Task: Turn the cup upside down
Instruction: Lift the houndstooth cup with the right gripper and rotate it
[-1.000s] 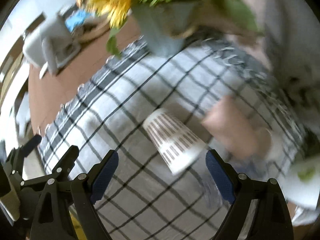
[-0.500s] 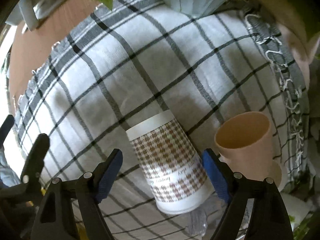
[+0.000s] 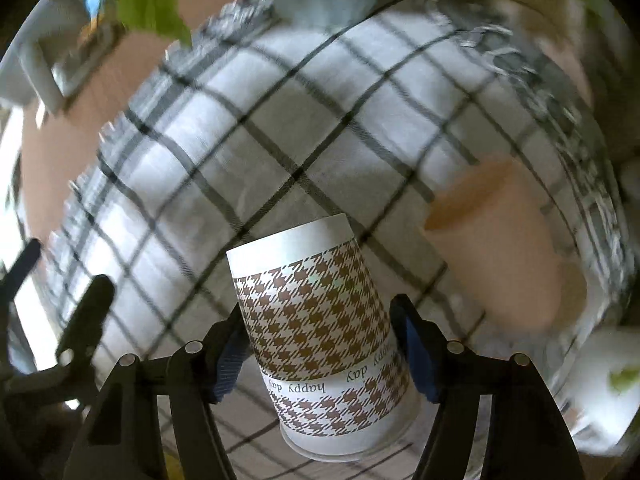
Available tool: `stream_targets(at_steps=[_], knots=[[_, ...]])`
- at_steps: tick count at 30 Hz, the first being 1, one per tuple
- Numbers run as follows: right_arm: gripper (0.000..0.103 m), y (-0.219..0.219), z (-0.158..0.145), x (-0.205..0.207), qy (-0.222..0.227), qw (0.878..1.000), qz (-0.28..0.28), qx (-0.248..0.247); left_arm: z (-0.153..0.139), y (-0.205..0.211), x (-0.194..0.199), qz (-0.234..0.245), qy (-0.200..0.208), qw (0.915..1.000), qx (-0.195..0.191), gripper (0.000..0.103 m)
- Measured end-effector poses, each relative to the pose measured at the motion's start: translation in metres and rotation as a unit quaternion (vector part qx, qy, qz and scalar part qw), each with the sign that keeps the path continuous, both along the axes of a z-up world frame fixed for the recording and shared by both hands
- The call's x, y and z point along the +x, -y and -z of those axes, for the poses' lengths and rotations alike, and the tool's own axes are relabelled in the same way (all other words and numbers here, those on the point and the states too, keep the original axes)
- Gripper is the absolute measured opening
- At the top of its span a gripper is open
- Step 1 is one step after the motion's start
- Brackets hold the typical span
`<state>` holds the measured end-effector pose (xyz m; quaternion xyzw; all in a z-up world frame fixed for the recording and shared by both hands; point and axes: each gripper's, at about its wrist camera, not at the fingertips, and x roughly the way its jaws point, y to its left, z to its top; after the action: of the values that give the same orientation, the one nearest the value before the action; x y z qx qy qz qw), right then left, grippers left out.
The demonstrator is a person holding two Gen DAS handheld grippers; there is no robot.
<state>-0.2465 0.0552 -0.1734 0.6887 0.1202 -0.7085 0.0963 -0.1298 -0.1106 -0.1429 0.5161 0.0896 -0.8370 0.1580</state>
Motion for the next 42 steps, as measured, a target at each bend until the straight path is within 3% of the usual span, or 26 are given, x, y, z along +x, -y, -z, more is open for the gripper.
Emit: stream_targets(at_steps=[5, 9, 10, 11, 13, 18, 22, 28, 32, 35, 37, 42], knots=[[0.068, -0.035, -0.038, 0.048, -0.053, 0.992, 0.101, -0.049, -0.012, -0.01, 0.007, 0.059, -0.006, 0.9982, 0.01, 0.102], [0.068, -0.052, -0.045, 0.091, -0.072, 0.969, 0.211, -0.102, -0.01, -0.021, 0.01, 0.113, 0.007, 0.9933, 0.02, 0.102], [0.068, -0.059, -0.041, 0.102, -0.072, 0.96, 0.244, -0.116, -0.007, -0.025, 0.01, 0.129, 0.015, 0.9913, 0.021, 0.102], [0.068, -0.063, -0.034, 0.108, -0.047, 0.961, 0.232, -0.14, -0.005, -0.029, 0.009, 0.14, 0.021, 0.9897, 0.018, 0.102], [0.068, -0.067, -0.02, 0.125, -0.041, 0.943, 0.287, -0.164, 0.0, -0.036, 0.01, 0.157, 0.03, 0.9871, 0.01, 0.102], [0.068, -0.072, 0.01, 0.156, -0.035, 0.915, 0.359, -0.182, 0.021, -0.052, 0.009, 0.196, 0.061, 0.9787, -0.013, 0.102], [0.068, -0.074, 0.026, 0.163, -0.038, 0.911, 0.373, -0.168, 0.035, -0.058, 0.011, 0.211, 0.079, 0.974, -0.024, 0.102], [0.068, -0.08, 0.04, 0.159, -0.033, 0.906, 0.392, -0.157, 0.042, -0.054, 0.011, 0.205, 0.09, 0.9743, -0.028, 0.102], [0.076, -0.079, 0.039, 0.159, -0.039, 0.905, 0.389, -0.166, 0.037, -0.053, 0.014, 0.199, 0.086, 0.9757, -0.029, 0.102], [0.076, -0.081, 0.021, 0.165, -0.067, 0.903, 0.389, -0.168, 0.025, -0.054, 0.018, 0.202, 0.077, 0.9759, -0.028, 0.102], [0.078, -0.083, -0.006, 0.175, -0.11, 0.898, 0.388, -0.175, 0.015, -0.059, 0.02, 0.214, 0.071, 0.9741, -0.019, 0.102], [0.08, -0.104, -0.058, 0.202, -0.18, 0.885, 0.408, -0.137, 0.005, -0.09, 0.018, 0.268, 0.088, 0.9584, 0.04, 0.102]])
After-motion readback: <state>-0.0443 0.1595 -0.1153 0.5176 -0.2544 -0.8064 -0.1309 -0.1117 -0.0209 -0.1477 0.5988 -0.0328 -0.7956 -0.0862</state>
